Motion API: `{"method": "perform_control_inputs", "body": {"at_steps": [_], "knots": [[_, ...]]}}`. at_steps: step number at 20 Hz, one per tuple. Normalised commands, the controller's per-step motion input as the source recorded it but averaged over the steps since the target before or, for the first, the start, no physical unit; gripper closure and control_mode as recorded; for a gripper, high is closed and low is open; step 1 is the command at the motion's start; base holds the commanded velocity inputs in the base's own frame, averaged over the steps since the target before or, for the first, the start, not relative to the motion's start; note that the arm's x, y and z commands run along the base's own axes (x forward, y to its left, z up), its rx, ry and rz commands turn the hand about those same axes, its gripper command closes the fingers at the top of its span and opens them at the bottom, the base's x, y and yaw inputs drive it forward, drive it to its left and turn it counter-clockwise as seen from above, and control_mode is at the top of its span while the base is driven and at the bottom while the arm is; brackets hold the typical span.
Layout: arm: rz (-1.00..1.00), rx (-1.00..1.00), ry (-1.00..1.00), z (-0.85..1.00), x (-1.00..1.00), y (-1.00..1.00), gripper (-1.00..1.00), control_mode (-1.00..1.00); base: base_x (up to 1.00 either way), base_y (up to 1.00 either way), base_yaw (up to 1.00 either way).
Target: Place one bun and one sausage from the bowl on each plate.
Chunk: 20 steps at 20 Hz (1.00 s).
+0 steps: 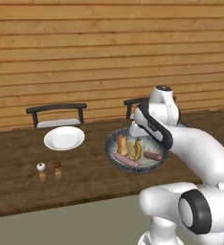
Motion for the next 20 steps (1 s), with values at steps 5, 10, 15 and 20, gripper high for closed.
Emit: {"method": "perform_control_inputs", "body": {"at_steps": [5, 10, 15, 20], "knots": [[0.04, 0.00, -0.03, 0.04, 0.46, 0.70, -1.00, -1.00, 0.00, 0.00, 0.00], [0.06, -0.04, 0.09, -0.34, 0.53, 0.19, -1.00, -1.00, 0.00, 0.00, 0.00], [0.03, -0.02, 0.10, -0.38, 0.48, 0.05, -1.00, -1.00, 0.00, 0.00, 0.00], [0.00, -0.02, 0.07, -0.34, 0.51, 0.10, -1.00, -1.00, 0.00, 0.00, 0.00]]}}
